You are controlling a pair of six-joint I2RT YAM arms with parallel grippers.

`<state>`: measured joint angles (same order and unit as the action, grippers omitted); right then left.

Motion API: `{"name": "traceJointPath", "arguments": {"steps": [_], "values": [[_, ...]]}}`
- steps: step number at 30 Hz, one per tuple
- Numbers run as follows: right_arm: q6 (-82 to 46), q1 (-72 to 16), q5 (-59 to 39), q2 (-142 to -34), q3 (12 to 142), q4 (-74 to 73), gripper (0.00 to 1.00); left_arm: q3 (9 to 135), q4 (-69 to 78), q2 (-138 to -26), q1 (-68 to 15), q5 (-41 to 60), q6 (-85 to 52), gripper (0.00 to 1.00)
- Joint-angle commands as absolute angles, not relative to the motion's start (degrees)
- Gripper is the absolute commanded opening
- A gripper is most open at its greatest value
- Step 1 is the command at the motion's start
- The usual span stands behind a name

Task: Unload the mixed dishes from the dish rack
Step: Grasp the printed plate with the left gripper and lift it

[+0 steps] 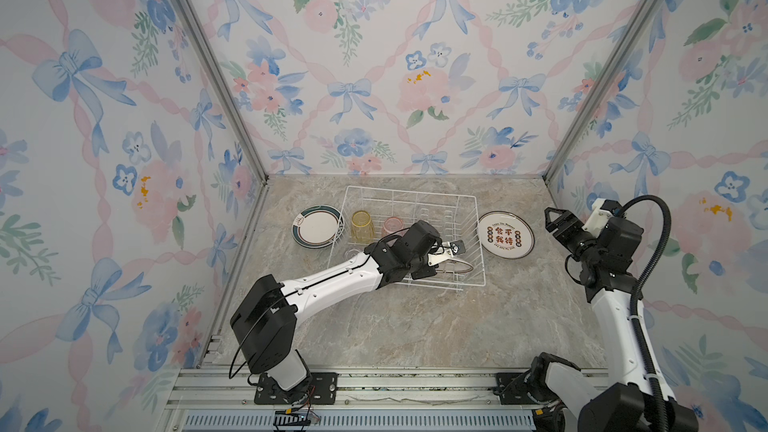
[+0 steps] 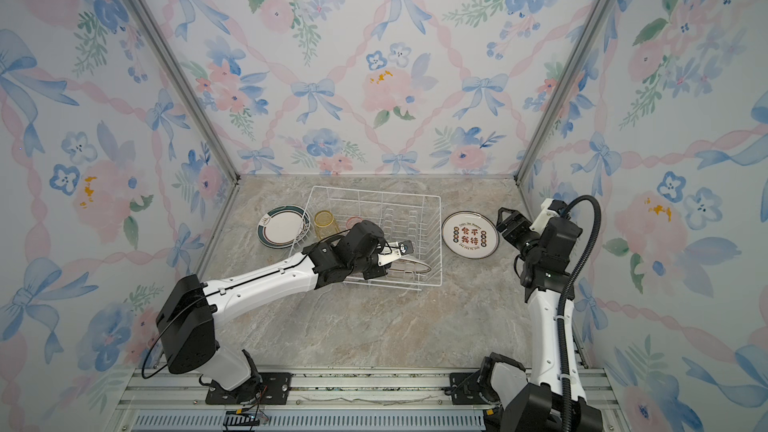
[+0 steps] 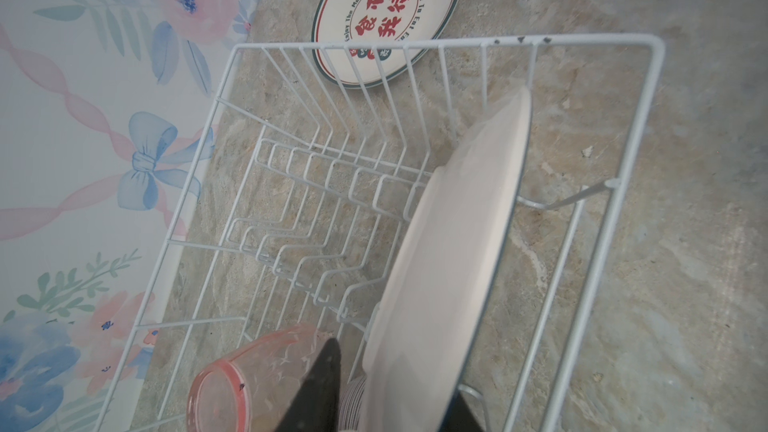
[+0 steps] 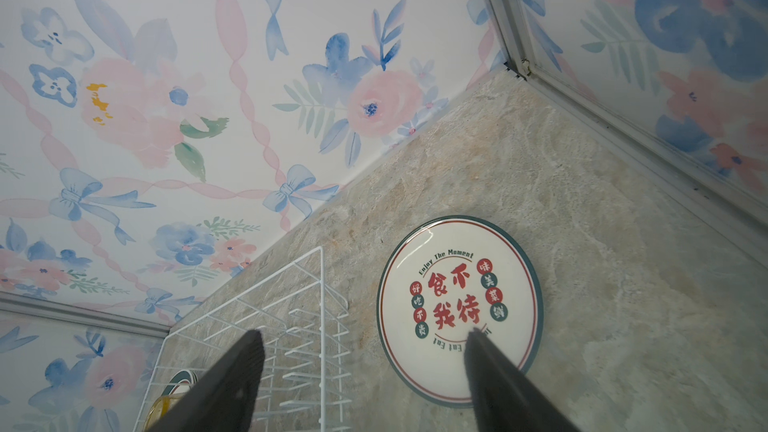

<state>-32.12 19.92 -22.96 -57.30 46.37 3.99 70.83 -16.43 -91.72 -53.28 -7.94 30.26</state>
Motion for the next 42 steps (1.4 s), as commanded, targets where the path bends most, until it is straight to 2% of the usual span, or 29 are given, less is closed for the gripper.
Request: {"name": "traceJointPath", "arguments": {"steps": [1,8,14,23,30,39,42], "values": [[-32.5,18.9,-23.9,-57.3,46.2,3.1,0.78,70.7,-16.3,-92.3,-53.9,-8.7,30.6,0.22],[-32.4,18.2,-23.6,-56.7,46.3,3.5,0.78,69.5,-16.2,-92.2,-54.7,-11.1,30.6,0.14],[-32.2,17.5,-22.9,-56.1,46.6,3.6,0.78,68.8,-13.5,-93.7,-55.4,-15.6,30.9,0.00],[-31.7,17.1,-22.7,-56.1,46.9,4.1,0.78,68.7,-9.3,-94.0,-55.8,-18.0,31.4,0.00],[-31.1,16.4,-23.5,-56.7,47.6,4.2,0.77,69.7,-8.5,-89.6,-55.6,-17.0,31.4,0.00],[-29.6,14.6,-25.1,-57.4,48.7,4.1,0.77,71.0,-8.8,-83.4,-54.5,-13.4,29.7,0.00],[-29.1,13.6,-27.4,-58.1,48.8,2.8,0.76,72.8,-10.0,-82.0,-52.1,-9.1,25.9,0.00]]}}
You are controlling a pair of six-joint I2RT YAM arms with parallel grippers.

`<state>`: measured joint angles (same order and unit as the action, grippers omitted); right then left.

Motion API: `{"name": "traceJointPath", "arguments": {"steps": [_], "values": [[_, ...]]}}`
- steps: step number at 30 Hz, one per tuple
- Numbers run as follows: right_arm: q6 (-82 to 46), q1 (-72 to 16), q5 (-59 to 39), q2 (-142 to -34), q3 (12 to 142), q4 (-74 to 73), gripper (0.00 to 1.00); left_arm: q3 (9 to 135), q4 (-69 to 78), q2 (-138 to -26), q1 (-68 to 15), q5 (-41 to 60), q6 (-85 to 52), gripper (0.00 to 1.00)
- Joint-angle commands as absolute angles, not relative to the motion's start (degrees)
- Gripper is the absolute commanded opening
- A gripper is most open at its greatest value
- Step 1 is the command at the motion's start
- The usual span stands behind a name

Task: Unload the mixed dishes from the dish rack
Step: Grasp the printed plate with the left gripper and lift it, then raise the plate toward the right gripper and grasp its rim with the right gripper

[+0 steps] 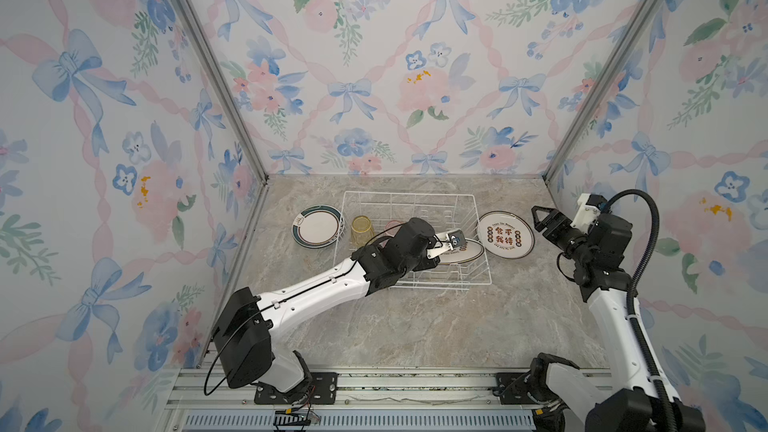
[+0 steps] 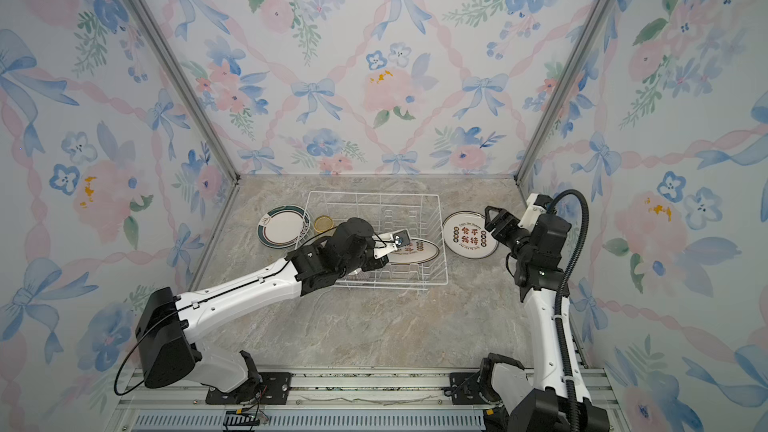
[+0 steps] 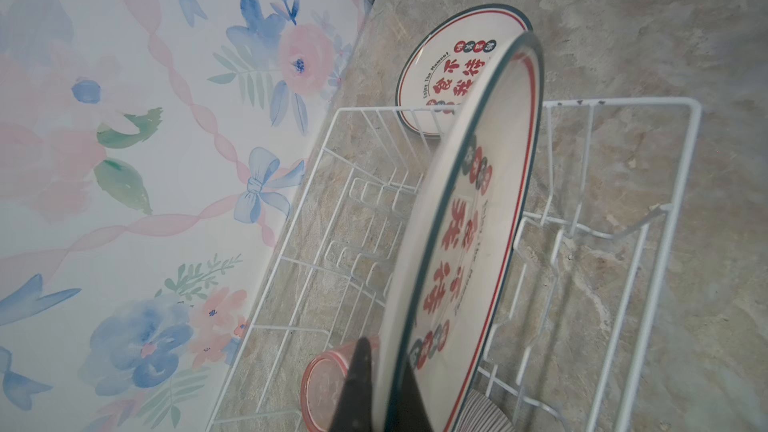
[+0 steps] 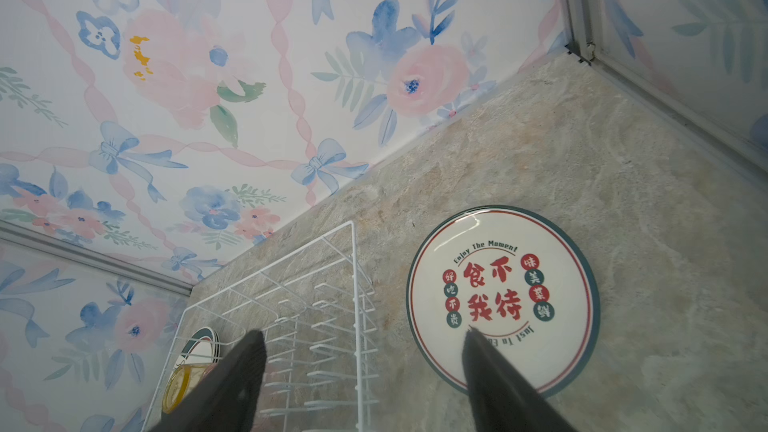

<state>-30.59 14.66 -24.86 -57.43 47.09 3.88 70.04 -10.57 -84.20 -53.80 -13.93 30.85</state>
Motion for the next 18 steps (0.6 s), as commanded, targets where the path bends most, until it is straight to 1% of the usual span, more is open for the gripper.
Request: {"name": "traceJointPath", "arguments": {"steps": [1,5,8,14,15,18], "values": [[-28.9,13.2,-28.6,-58.4,48.9,2.0,0.76,73.6,-10.6,-81.6,-50.9,-7.2,24.4,0.00],[-27.3,11.2,-32.2,-59.2,48.8,-0.6,0.76,76.7,-13.2,-80.8,-46.8,0.2,18.2,0.00],[-26.7,10.2,-37.2,-59.7,47.6,-5.0,0.76,79.0,-14.6,-80.8,-43.6,5.7,13.3,0.00],[-23.6,6.4,-45.1,-59.7,45.5,-11.6,0.75,81.6,-14.9,-81.1,-35.4,21.7,2.1,0.00],[-23.2,5.8,-47.4,-59.8,45.2,-12.4,0.74,81.9,-14.9,-81.4,-34.5,23.4,0.6,0.00],[-22.8,3.6,-50.3,-59.7,44.3,-15.2,0.72,82.9,-14.8,-82.1,-32.6,26.1,-3.3,0.00]]}}
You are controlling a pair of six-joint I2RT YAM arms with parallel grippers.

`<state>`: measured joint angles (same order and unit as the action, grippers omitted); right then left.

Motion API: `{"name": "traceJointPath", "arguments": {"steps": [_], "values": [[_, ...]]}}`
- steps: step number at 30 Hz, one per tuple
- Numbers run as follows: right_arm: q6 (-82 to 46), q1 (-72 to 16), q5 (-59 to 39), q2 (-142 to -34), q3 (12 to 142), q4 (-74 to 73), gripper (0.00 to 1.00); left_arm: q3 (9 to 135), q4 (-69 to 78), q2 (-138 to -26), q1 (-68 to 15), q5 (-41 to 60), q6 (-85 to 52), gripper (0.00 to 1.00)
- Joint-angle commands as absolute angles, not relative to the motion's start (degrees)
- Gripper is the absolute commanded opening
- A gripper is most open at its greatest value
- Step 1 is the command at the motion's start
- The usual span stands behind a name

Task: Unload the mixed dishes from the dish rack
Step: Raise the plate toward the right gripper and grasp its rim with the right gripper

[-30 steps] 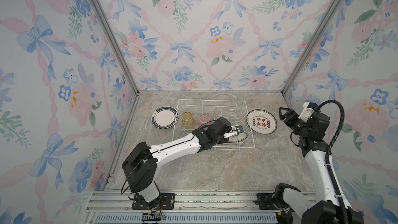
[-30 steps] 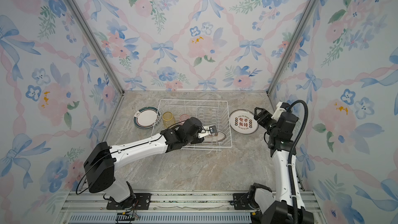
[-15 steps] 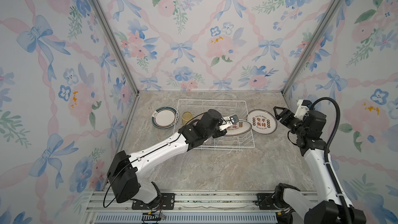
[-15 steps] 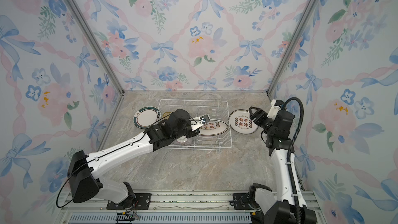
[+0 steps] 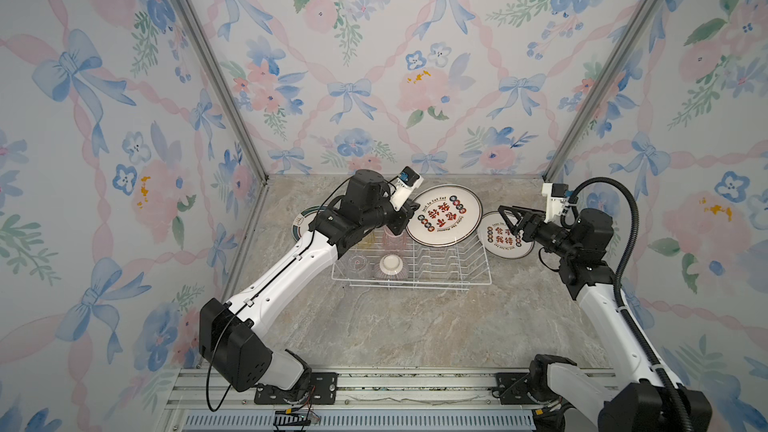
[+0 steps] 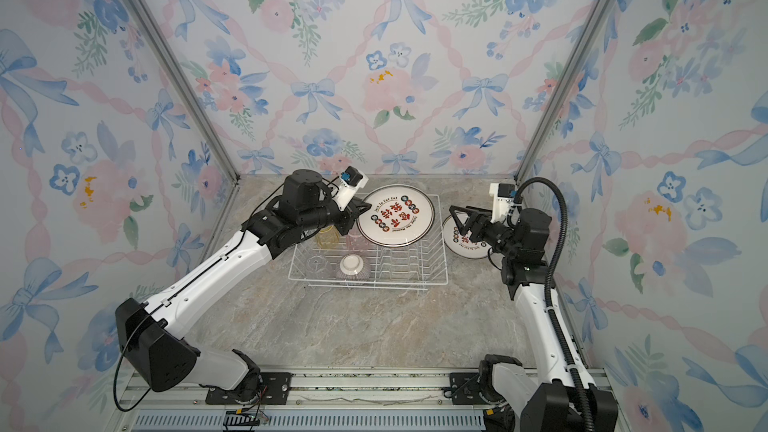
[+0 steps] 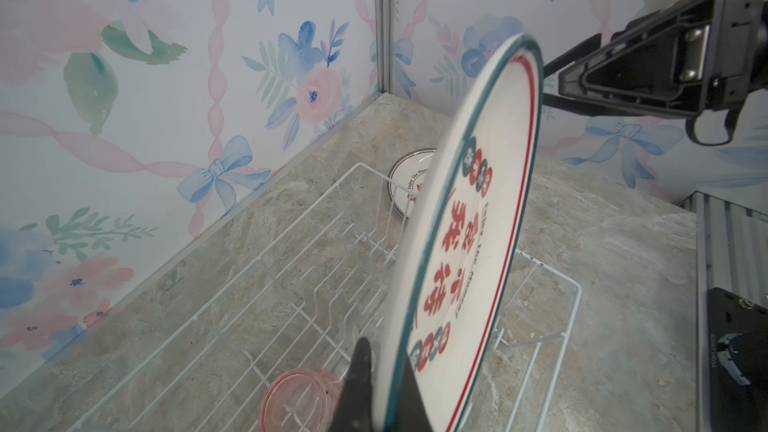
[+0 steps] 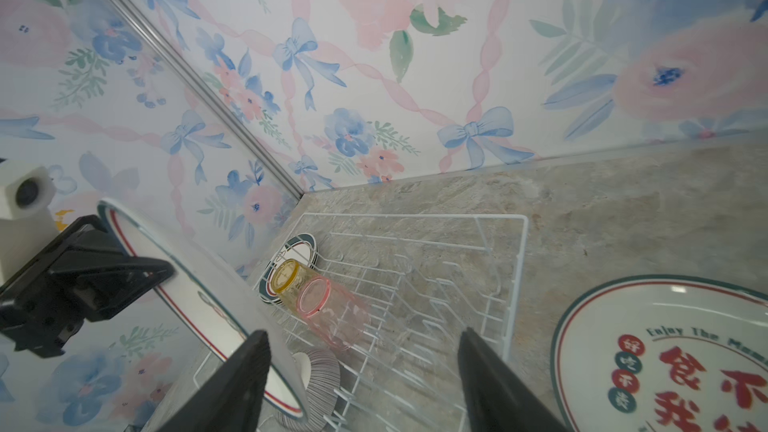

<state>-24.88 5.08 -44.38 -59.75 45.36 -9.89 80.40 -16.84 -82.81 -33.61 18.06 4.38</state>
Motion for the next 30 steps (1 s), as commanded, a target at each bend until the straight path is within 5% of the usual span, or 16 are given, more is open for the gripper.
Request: {"name": "traceJointPath", "arguments": {"steps": [1,19,25,30], "values": [[-23.0,3.1,-51.0,-59.6,43.8,-16.5,0.71,83.1,-14.9,-82.4,-31.9,27.1,-4.5,0.00],[-22.1,-3.1,-51.1,-61.7,43.8,-18.1,0.59,83.9,-10.8,-87.8,-29.2,36.6,-11.1,0.00],[-24.3,-4.2,-51.9,-64.1,44.6,-21.6,0.41,83.4,-9.5,-88.0,-29.0,37.8,-11.8,0.00],[-25.1,-5.8,-53.6,-65.4,45.5,-22.9,0.35,83.2,-8.4,-89.2,-28.8,38.4,-12.3,0.00]]}}
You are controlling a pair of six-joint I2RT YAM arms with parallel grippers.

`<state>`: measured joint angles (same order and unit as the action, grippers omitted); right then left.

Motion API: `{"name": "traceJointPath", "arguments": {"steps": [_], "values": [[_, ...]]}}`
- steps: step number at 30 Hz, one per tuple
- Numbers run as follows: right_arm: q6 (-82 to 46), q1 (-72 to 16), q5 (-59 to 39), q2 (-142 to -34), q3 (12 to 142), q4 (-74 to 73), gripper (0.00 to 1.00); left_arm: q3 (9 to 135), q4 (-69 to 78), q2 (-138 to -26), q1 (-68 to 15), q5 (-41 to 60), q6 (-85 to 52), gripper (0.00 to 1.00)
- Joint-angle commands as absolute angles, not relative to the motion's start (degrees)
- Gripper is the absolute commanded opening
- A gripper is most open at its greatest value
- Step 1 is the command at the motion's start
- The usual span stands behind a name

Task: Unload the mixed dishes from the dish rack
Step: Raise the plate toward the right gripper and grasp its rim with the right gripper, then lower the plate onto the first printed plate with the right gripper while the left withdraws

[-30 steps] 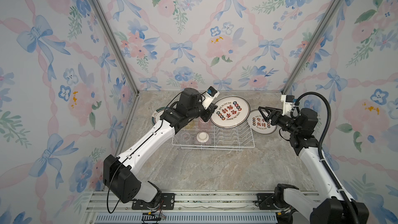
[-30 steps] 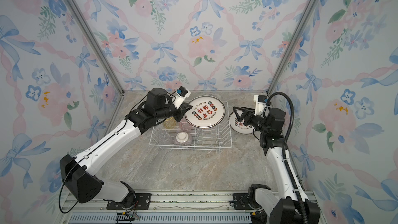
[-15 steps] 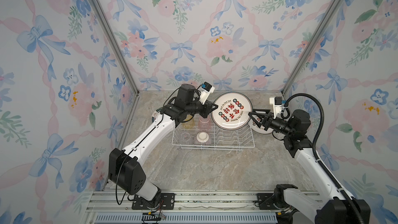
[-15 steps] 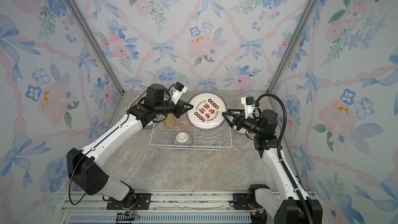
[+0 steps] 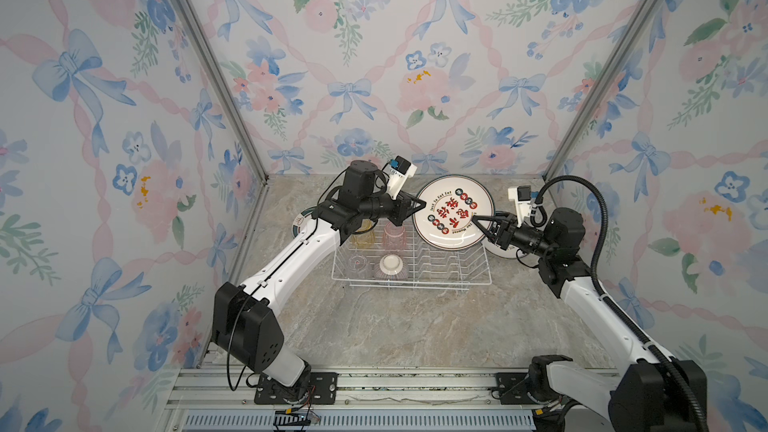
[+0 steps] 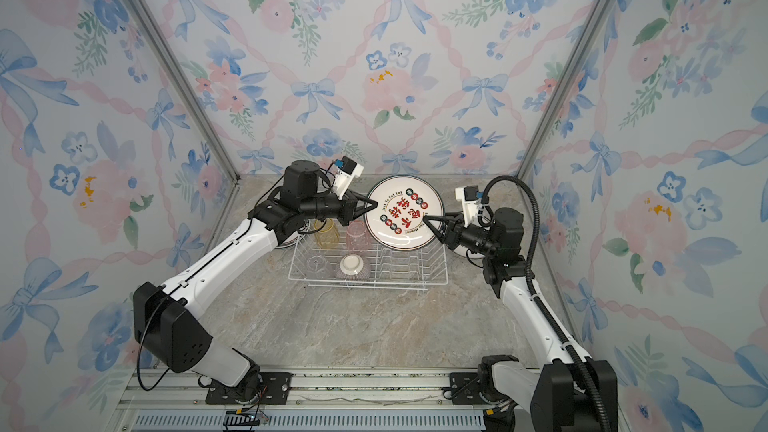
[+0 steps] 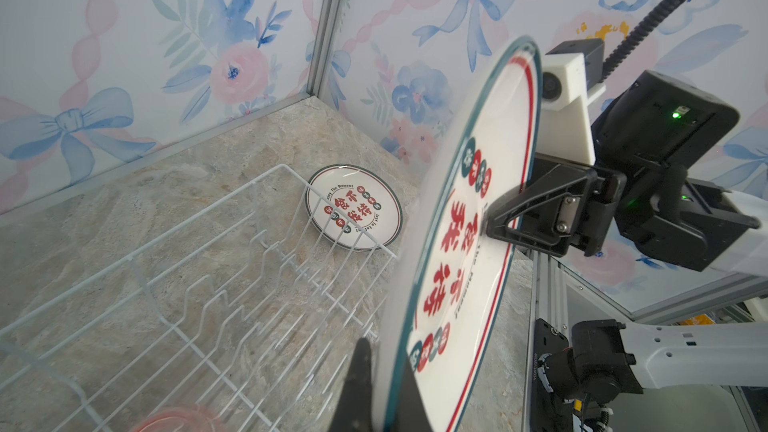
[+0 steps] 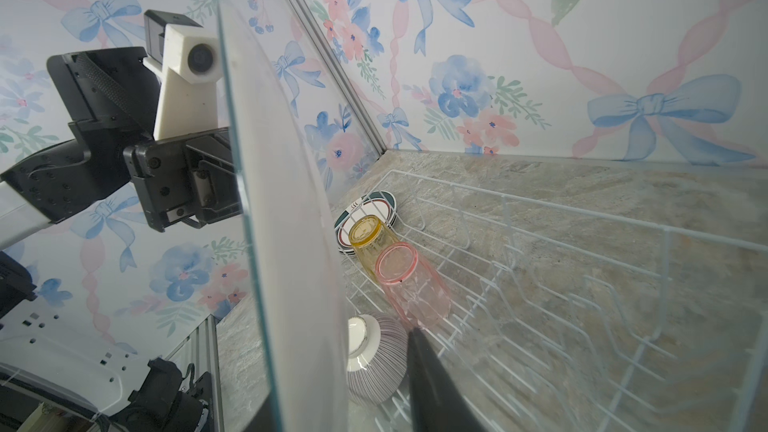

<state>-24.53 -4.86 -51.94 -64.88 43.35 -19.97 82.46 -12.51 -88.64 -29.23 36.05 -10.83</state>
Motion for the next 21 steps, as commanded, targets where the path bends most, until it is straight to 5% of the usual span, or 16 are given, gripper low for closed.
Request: {"name": "traceJointPath", "arguments": {"steps": [1,3,5,12,15,17,19,21], "values": [[-25.2,-6.0,-53.7,-65.6,45.6,-22.9,0.34,83.2,-8.2,-89.4,-28.8,38.4,-12.5,0.00],[-25.3,-6.2,-53.8,-66.0,45.7,-22.9,0.29,83.1,-7.4,-89.9,-28.8,38.7,-12.9,0.00],[-25.7,-6.4,-53.7,-66.3,45.9,-23.2,0.13,83.2,-6.6,-90.4,-28.8,39.1,-13.3,0.00],[-27.8,-6.4,-53.9,-67.0,46.4,-25.3,0.00,83.6,-6.3,-91.7,-28.7,39.3,-13.5,0.06],[-29.9,-6.4,-53.7,-67.5,47.0,-26.8,0.00,83.1,-6.3,-91.7,-28.6,38.8,-13.5,0.33],[-31.4,-6.4,-53.7,-68.1,47.8,-27.0,0.00,82.8,-6.3,-91.5,-28.6,38.2,-13.3,0.71],[-32.5,-6.4,-53.5,-68.5,48.6,-27.3,0.00,82.2,-6.5,-91.0,-28.6,36.5,-12.5,0.98],[-32.5,-6.1,-52.6,-68.8,49.9,-25.3,0.00,81.6,-7.0,-90.2,-28.5,34.0,-11.6,0.98]]}}
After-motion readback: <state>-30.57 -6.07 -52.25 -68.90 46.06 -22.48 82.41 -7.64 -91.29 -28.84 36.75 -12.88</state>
